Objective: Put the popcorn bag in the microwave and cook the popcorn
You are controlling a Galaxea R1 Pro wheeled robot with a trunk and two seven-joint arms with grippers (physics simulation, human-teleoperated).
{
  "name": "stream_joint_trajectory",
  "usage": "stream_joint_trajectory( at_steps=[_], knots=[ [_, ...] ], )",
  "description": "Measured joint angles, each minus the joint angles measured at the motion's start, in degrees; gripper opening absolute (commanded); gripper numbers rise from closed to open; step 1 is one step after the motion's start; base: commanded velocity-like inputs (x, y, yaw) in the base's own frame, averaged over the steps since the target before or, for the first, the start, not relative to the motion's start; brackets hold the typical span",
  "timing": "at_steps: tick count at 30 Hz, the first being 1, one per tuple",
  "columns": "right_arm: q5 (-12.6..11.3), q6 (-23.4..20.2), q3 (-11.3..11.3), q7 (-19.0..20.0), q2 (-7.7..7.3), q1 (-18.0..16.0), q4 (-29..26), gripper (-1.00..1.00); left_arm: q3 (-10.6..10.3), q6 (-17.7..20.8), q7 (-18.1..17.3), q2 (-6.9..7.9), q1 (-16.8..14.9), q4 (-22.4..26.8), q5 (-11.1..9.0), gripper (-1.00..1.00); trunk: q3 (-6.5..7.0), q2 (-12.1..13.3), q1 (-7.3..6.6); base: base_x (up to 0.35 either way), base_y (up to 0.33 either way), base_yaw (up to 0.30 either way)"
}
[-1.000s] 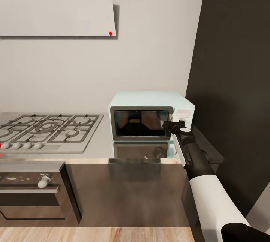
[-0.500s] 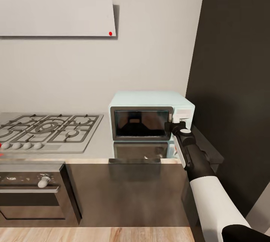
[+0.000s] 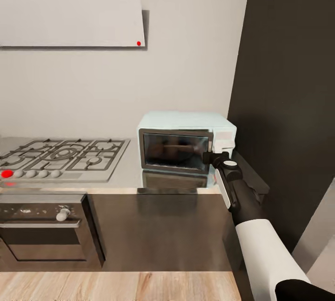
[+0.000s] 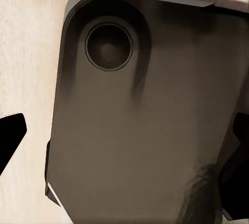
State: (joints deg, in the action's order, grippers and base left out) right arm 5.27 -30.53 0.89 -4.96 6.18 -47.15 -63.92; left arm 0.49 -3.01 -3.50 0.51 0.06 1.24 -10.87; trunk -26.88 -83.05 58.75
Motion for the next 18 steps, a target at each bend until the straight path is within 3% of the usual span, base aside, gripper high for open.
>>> stream_joint_trajectory(
  at_steps=[18],
  knots=[
    [-0.5, 0.0, 2.8, 0.1, -0.01, 0.0, 0.1, -1.0, 0.0, 0.0, 0.0, 0.0, 0.0, 0.0, 0.0, 1.0, -0.01, 0.0, 0.0, -0.139, 0.0, 0.0]
  ],
)
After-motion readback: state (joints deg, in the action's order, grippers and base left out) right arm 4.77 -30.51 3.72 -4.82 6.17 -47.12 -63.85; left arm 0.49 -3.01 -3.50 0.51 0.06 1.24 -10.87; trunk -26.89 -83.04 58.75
